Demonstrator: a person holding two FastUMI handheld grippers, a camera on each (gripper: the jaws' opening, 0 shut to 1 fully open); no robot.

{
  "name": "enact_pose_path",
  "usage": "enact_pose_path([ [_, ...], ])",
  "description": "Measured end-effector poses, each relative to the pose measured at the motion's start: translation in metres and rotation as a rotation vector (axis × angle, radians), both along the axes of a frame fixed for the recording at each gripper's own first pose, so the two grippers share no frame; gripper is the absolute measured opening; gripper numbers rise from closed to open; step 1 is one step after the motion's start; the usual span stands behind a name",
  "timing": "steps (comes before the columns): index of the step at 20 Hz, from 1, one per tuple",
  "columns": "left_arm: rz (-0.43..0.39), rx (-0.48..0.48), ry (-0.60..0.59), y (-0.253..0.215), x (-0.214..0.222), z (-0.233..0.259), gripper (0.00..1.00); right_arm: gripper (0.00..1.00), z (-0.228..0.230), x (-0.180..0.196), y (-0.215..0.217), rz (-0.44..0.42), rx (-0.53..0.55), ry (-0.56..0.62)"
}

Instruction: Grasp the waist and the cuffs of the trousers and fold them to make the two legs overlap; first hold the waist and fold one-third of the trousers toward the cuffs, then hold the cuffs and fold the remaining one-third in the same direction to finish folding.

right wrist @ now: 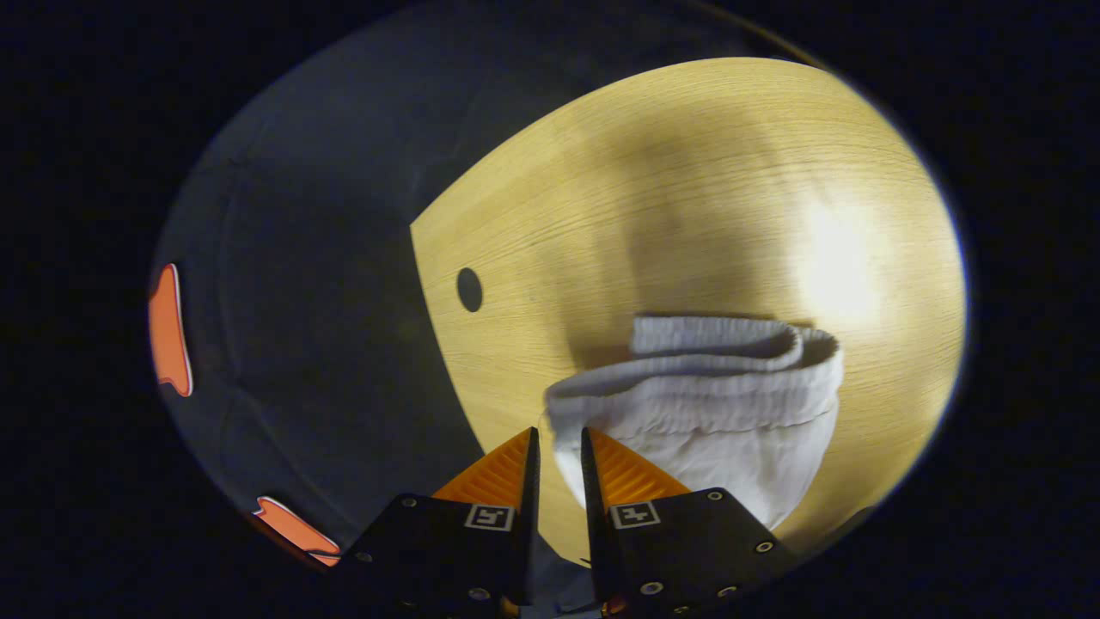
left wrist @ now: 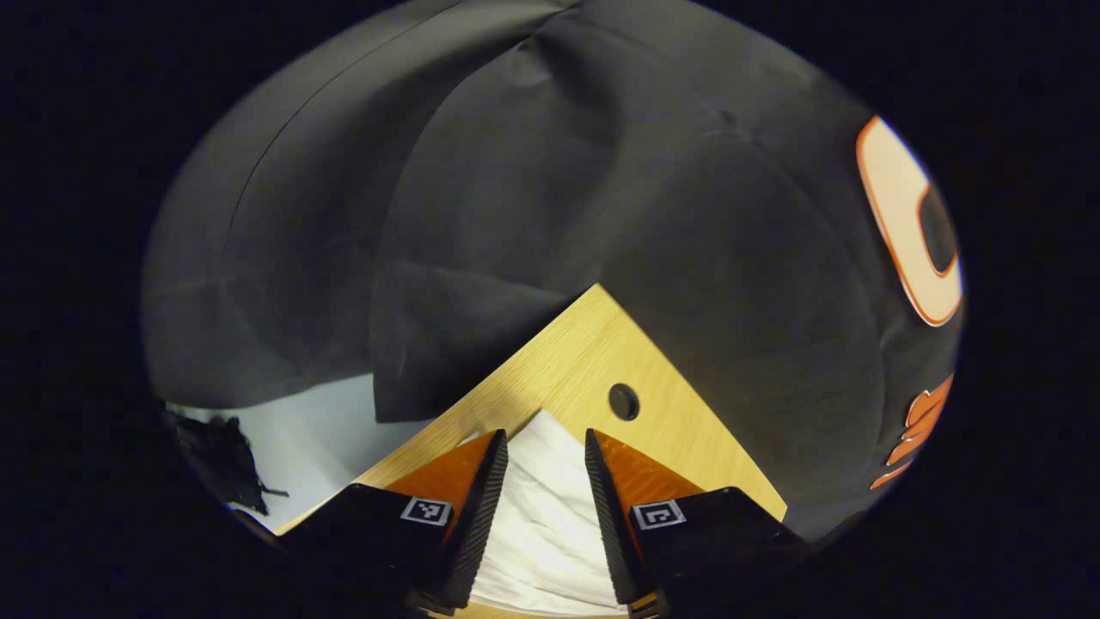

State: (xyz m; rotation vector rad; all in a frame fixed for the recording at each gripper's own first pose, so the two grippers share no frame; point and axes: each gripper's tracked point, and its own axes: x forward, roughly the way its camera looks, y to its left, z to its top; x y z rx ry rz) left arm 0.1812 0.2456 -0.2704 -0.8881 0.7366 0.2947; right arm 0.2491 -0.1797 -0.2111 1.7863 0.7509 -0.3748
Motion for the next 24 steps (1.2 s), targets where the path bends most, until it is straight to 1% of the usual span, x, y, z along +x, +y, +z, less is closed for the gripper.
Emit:
enact_pose_path([
  [1, -0.041, 0.005, -0.006, -0.01, -0.002, 0.01, 0.69, 0.36, 0.006, 0.003, -0.004, -0.001, -0.023, -0.033],
  [2, -0.08, 0.011, 0.0, -0.021, -0.002, 0.018, 0.79, 0.39, 0.005, -0.004, -0.007, 0.02, -0.065, -0.027],
  [4, -0.132, 0.021, 0.001, -0.038, -0.004, 0.034, 1.0, 0.47, -0.002, -0.026, -0.013, 0.087, -0.178, 0.013],
  [5, -0.155, 0.042, -0.01, -0.045, -0.004, 0.043, 0.99, 0.5, -0.004, -0.035, -0.015, 0.114, -0.208, 0.024],
  [7, -0.213, 0.09, -0.004, -0.058, -0.012, 0.056, 0.99, 0.63, -0.014, -0.058, -0.023, 0.166, -0.29, 0.06],
  [8, -0.235, 0.112, -0.004, -0.065, -0.015, 0.062, 1.0, 0.66, -0.02, -0.068, -0.03, 0.182, -0.327, 0.079],
  [9, -0.262, 0.146, 0.001, -0.072, -0.022, 0.065, 0.99, 0.74, -0.031, -0.079, -0.034, 0.212, -0.362, 0.109],
  [10, -0.292, 0.189, 0.035, -0.076, -0.033, 0.064, 0.99, 0.8, -0.04, -0.091, -0.039, 0.232, -0.393, 0.142],
  [11, -0.326, 0.267, 0.071, -0.077, -0.048, 0.063, 1.0, 0.89, -0.054, -0.103, -0.049, 0.23, -0.424, 0.19],
  [12, -0.348, 0.304, 0.079, -0.078, -0.058, 0.067, 0.99, 0.97, -0.065, -0.113, -0.053, 0.227, -0.415, 0.218],
  [13, -0.376, 0.341, 0.091, -0.082, -0.067, 0.075, 1.0, 0.97, -0.069, -0.115, -0.052, 0.227, -0.397, 0.212],
  [15, -0.404, 0.371, 0.09, -0.094, -0.08, 0.078, 0.99, 0.97, -0.078, -0.118, -0.048, 0.238, -0.381, 0.21],
  [16, -0.412, 0.373, 0.111, -0.1, -0.09, 0.073, 1.0, 0.97, -0.084, -0.121, -0.048, 0.226, -0.379, 0.215],
  [17, -0.428, 0.383, 0.126, -0.112, -0.103, 0.075, 1.0, 0.98, -0.087, -0.115, -0.048, 0.192, -0.367, 0.205],
  [18, -0.444, 0.405, 0.131, -0.119, -0.113, 0.076, 1.0, 0.97, -0.088, -0.113, -0.045, 0.198, -0.361, 0.191],
  [20, -0.466, 0.434, 0.137, -0.13, -0.128, 0.081, 0.99, 0.97, -0.093, -0.109, -0.041, 0.233, -0.403, 0.181],
  [21, -0.473, 0.448, 0.135, -0.137, -0.137, 0.086, 1.0, 0.97, -0.099, -0.109, -0.036, 0.263, -0.435, 0.19],
  [22, -0.48, 0.454, 0.127, -0.147, -0.143, 0.09, 1.0, 0.97, -0.108, -0.11, -0.028, 0.315, -0.463, 0.2],
  [23, -0.48, 0.459, 0.12, -0.156, -0.15, 0.095, 1.0, 0.97, -0.11, -0.11, -0.023, 0.332, -0.467, 0.193],
  [24, -0.481, 0.462, 0.113, -0.163, -0.158, 0.099, 1.0, 0.97, -0.114, -0.105, -0.025, 0.32, -0.49, 0.186],
])
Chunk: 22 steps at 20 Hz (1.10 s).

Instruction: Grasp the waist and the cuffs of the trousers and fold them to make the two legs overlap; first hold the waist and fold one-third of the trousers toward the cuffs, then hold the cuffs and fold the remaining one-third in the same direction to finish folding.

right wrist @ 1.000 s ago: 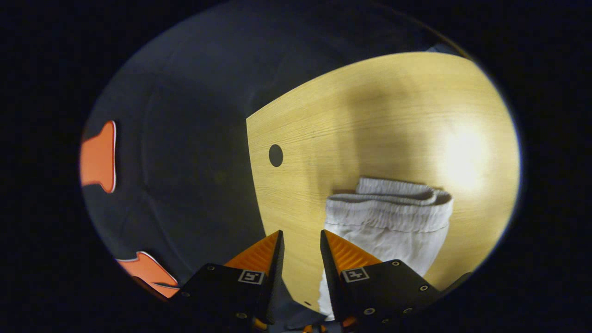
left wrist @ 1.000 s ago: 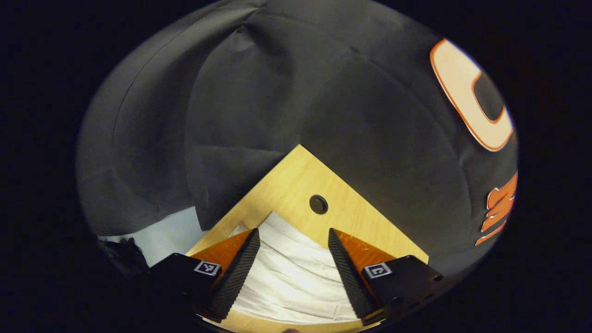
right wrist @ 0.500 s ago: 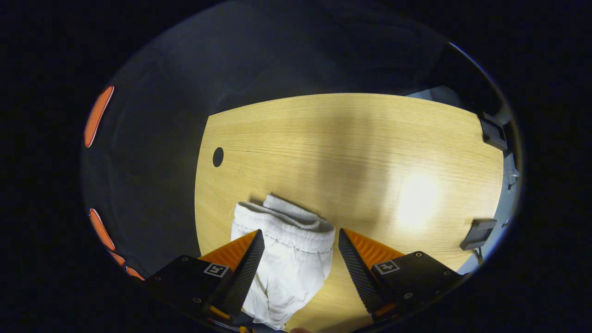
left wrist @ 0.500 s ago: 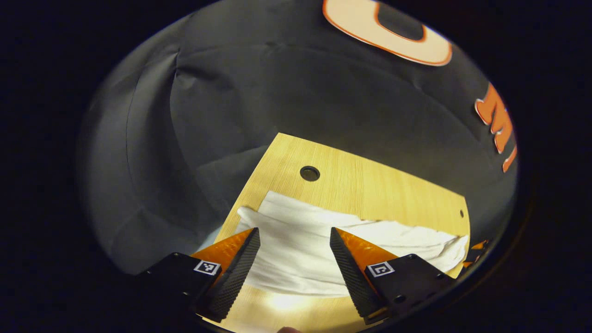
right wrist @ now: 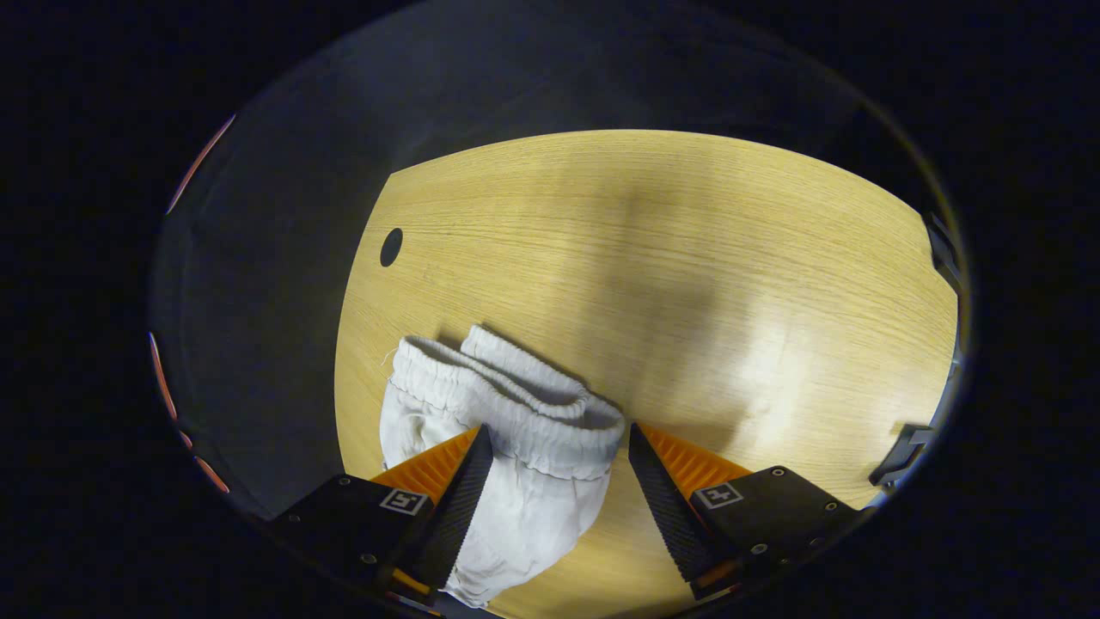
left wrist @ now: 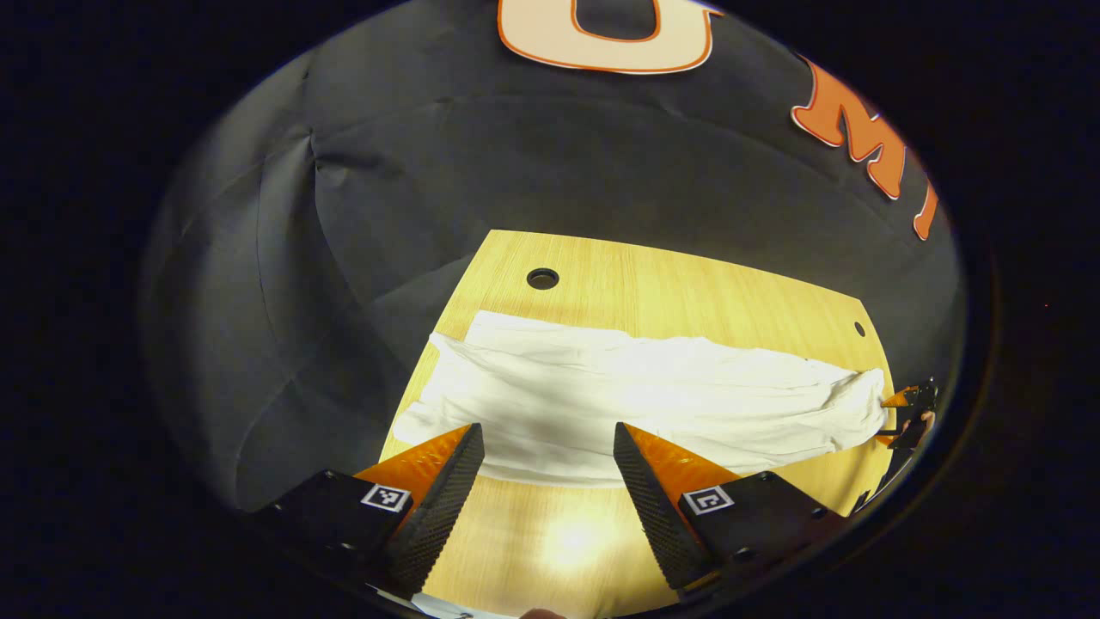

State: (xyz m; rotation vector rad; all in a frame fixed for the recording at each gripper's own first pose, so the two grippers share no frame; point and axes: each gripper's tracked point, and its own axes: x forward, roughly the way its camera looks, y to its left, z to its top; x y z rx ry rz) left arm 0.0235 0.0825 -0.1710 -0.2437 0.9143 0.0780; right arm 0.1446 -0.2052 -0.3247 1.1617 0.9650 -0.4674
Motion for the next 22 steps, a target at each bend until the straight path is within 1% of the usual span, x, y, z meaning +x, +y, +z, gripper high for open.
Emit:
enact_pose_path([
  [1, 0.003, 0.01, -0.003, -0.006, -0.007, 0.002, 0.99, 0.96, 0.001, 0.004, -0.005, -0.018, -0.012, -0.01],
  [2, 0.006, 0.018, -0.003, -0.009, -0.012, 0.003, 0.99, 0.89, -0.001, 0.005, -0.009, -0.027, -0.023, -0.008],
  [3, 0.013, 0.019, -0.003, -0.012, -0.021, 0.002, 1.0, 0.85, -0.002, 0.005, -0.009, -0.02, -0.027, -0.011],
  [4, 0.018, 0.014, 0.0, -0.019, -0.028, 0.002, 1.0, 0.76, -0.004, 0.005, -0.01, -0.017, -0.033, -0.014],
  [5, 0.029, 0.005, 0.005, -0.025, -0.039, 0.0, 0.99, 0.61, -0.008, 0.008, -0.011, -0.025, -0.043, -0.024],
  [6, 0.035, -0.003, 0.011, -0.03, -0.047, -0.001, 0.99, 0.51, -0.01, 0.009, -0.01, -0.044, -0.037, -0.047],
  [7, 0.04, -0.006, 0.016, -0.037, -0.058, -0.002, 1.0, 0.29, -0.009, 0.006, -0.011, -0.062, -0.031, -0.077],
  [8, 0.04, -0.004, 0.021, -0.042, -0.066, -0.005, 1.0, 0.19, -0.006, 0.005, -0.012, -0.066, -0.032, -0.095],
  [9, 0.04, -0.002, 0.029, -0.048, -0.076, -0.007, 0.99, 0.14, -0.003, 0.003, -0.012, -0.062, -0.044, -0.114],
  [11, 0.046, -0.024, 0.038, -0.062, -0.087, -0.013, 0.99, 0.11, 0.015, 0.002, -0.015, -0.067, -0.067, -0.163],
  [13, 0.04, -0.062, 0.05, -0.077, -0.097, -0.022, 1.0, 0.11, 0.043, -0.001, -0.016, -0.062, -0.094, -0.252],
  [14, 0.026, -0.073, 0.056, -0.082, -0.099, -0.027, 0.99, 0.11, 0.053, -0.005, -0.017, -0.062, -0.104, -0.263],
  [15, 0.013, -0.074, 0.058, -0.083, -0.1, -0.031, 1.0, 0.11, 0.062, -0.009, -0.017, -0.058, -0.111, -0.285],
  [17, -0.009, -0.088, 0.054, -0.087, -0.098, -0.036, 1.0, 0.11, 0.09, -0.02, -0.035, -0.058, -0.141, -0.341],
  [19, -0.02, -0.103, 0.048, -0.08, -0.095, -0.035, 1.0, 0.1, 0.112, -0.03, -0.052, -0.052, -0.169, -0.388],
  [20, -0.034, -0.097, 0.039, -0.077, -0.094, -0.036, 1.0, 0.11, 0.125, -0.034, -0.056, -0.042, -0.199, -0.42],
  [22, -0.059, -0.09, 0.02, -0.073, -0.09, -0.036, 1.0, 0.11, 0.137, -0.033, -0.053, -0.016, -0.236, -0.47],
])
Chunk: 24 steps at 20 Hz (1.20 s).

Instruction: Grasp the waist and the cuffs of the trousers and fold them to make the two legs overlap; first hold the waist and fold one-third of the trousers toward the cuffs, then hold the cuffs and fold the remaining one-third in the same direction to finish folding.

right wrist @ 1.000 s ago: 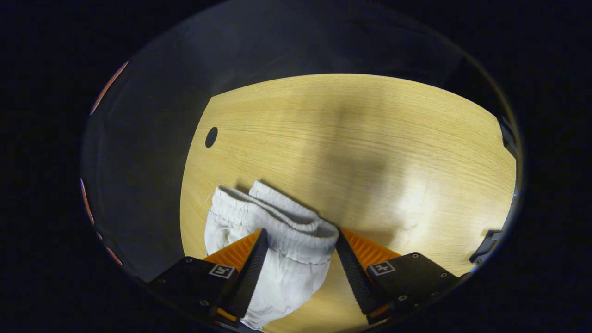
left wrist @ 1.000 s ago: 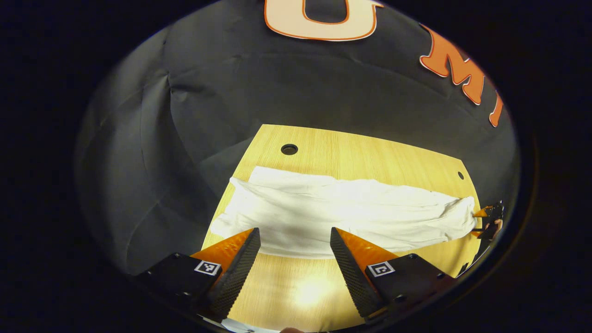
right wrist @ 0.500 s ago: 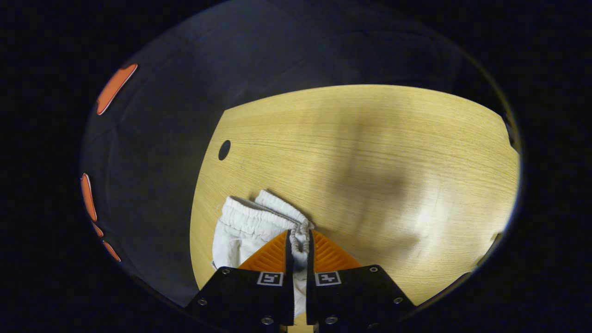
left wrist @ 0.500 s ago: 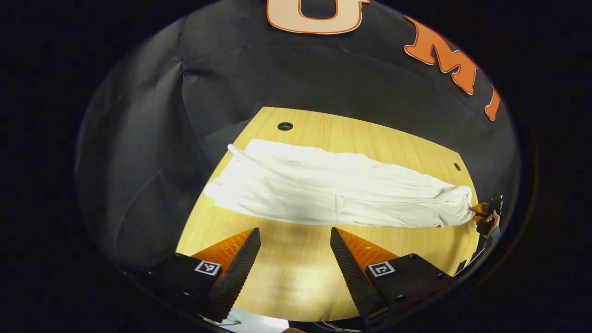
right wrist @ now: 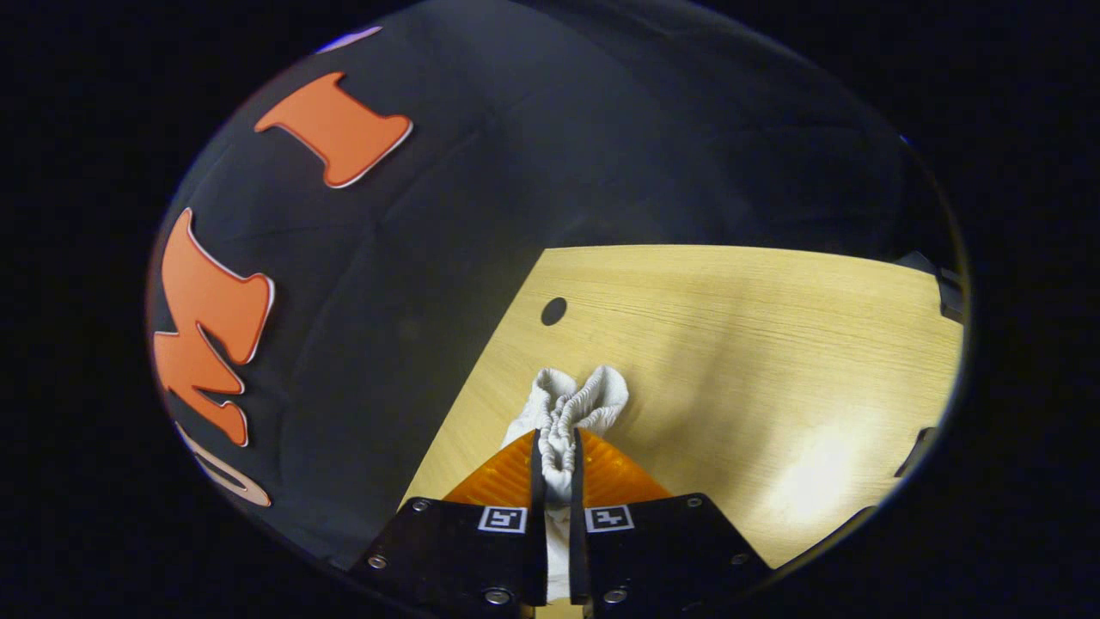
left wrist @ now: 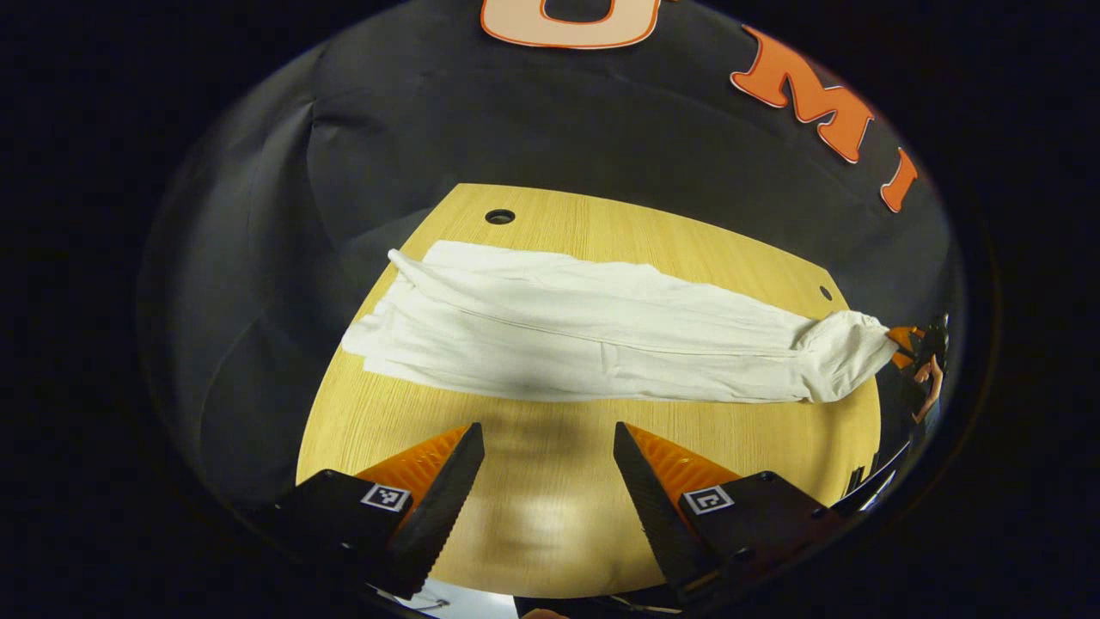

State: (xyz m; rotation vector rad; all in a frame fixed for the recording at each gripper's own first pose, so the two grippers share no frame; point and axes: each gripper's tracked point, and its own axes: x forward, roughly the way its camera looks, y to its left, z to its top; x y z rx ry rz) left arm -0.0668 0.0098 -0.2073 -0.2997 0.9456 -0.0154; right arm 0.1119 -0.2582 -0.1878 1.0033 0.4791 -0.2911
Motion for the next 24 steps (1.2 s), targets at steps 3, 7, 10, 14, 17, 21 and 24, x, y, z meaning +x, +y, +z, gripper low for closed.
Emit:
enact_pose_path([
  [3, -0.015, -0.019, -0.013, 0.004, 0.0, 0.002, 1.0, 0.1, 0.011, -0.005, 0.002, 0.037, -0.047, -0.066],
  [7, -0.005, -0.078, -0.005, 0.014, -0.004, -0.012, 1.0, 0.1, 0.007, -0.001, 0.009, 0.131, -0.117, -0.131],
  [10, 0.006, -0.088, 0.009, 0.031, -0.005, -0.027, 1.0, 0.1, 0.011, 0.0, 0.005, 0.205, -0.162, -0.157],
  [14, 0.035, -0.114, 0.029, 0.064, -0.007, -0.038, 1.0, 0.1, 0.012, 0.002, 0.008, 0.26, -0.176, -0.156],
  [17, 0.047, -0.129, 0.049, 0.083, -0.01, -0.057, 1.0, 0.1, 0.013, 0.002, 0.005, 0.323, -0.21, -0.146],
  [21, 0.043, -0.124, 0.073, 0.103, -0.013, -0.073, 1.0, 0.11, 0.015, 0.004, 0.006, 0.44, -0.257, -0.126],
  [24, 0.047, -0.147, 0.101, 0.117, -0.014, -0.084, 1.0, 0.18, 0.017, 0.002, 0.001, 0.588, -0.262, -0.11],
])
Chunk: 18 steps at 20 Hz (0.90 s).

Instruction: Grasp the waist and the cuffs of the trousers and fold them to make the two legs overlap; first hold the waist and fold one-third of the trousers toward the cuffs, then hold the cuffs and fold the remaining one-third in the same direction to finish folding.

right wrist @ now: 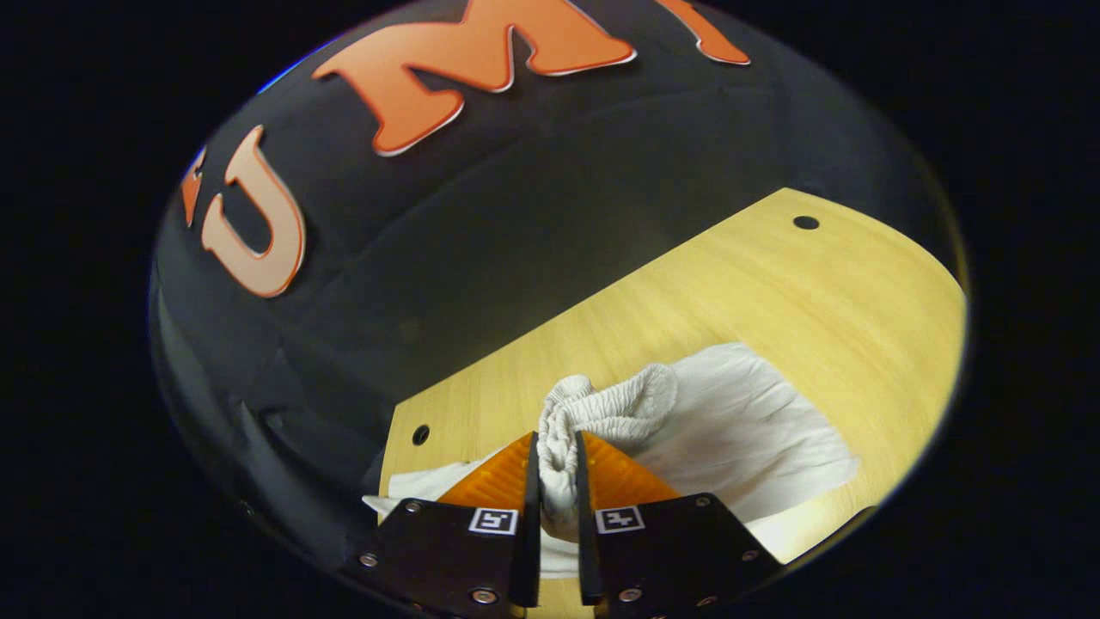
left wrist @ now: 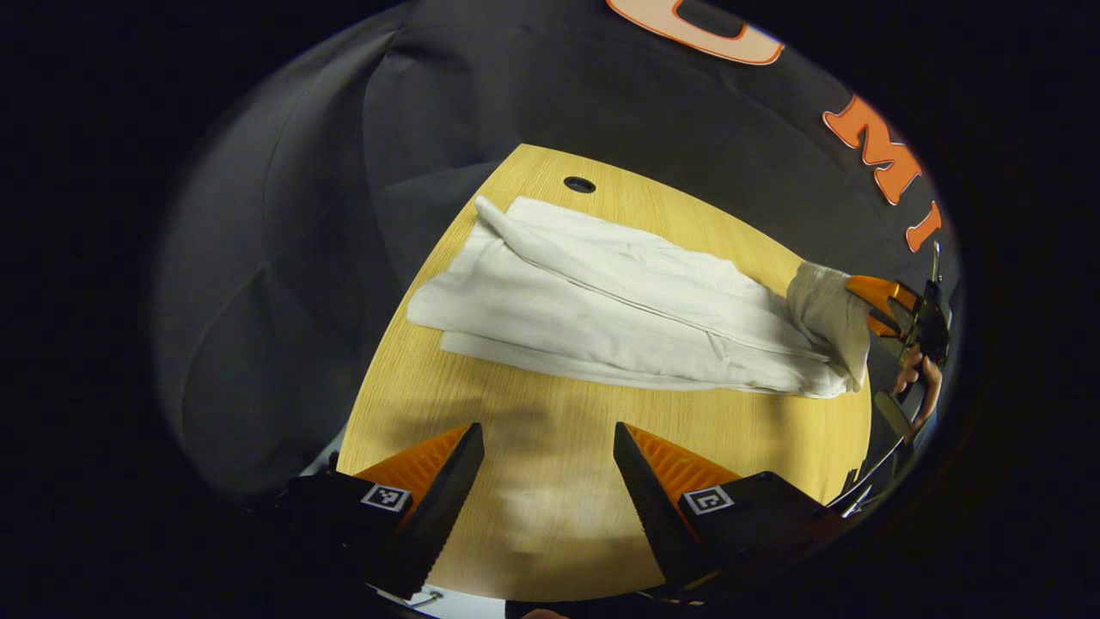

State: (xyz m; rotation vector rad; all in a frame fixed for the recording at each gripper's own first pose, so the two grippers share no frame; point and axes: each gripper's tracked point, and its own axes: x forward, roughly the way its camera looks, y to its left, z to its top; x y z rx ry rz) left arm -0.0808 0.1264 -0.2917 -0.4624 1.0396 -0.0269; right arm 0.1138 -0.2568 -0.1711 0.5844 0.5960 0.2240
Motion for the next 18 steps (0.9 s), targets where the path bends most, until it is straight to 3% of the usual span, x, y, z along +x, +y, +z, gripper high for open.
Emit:
enact_pose_path([
  [3, 0.017, -0.058, 0.014, -0.005, 0.002, -0.003, 0.99, 0.42, -0.004, 0.009, -0.005, 0.098, -0.011, 0.012],
  [4, 0.032, -0.09, 0.014, -0.007, 0.004, -0.002, 0.99, 0.58, -0.002, 0.01, -0.012, 0.123, -0.004, 0.003],
  [5, 0.056, -0.156, 0.004, -0.015, 0.01, 0.003, 1.0, 0.58, -0.003, 0.014, -0.02, 0.132, -0.007, 0.005],
  [8, 0.16, -0.311, -0.015, -0.031, 0.024, 0.002, 0.99, 0.75, 0.009, 0.017, -0.045, 0.12, -0.042, -0.013],
  [11, 0.299, -0.435, -0.021, -0.02, 0.041, -0.015, 0.99, 0.84, 0.018, -0.003, -0.059, 0.077, -0.069, -0.046],
  [13, 0.384, -0.461, -0.04, 0.003, 0.049, -0.028, 0.99, 0.9, 0.02, -0.004, -0.105, 0.017, -0.114, -0.05],
  [18, 0.551, -0.573, -0.095, 0.051, 0.071, -0.033, 0.97, 0.91, 0.013, -0.02, -0.177, -0.088, -0.179, -0.026],
])
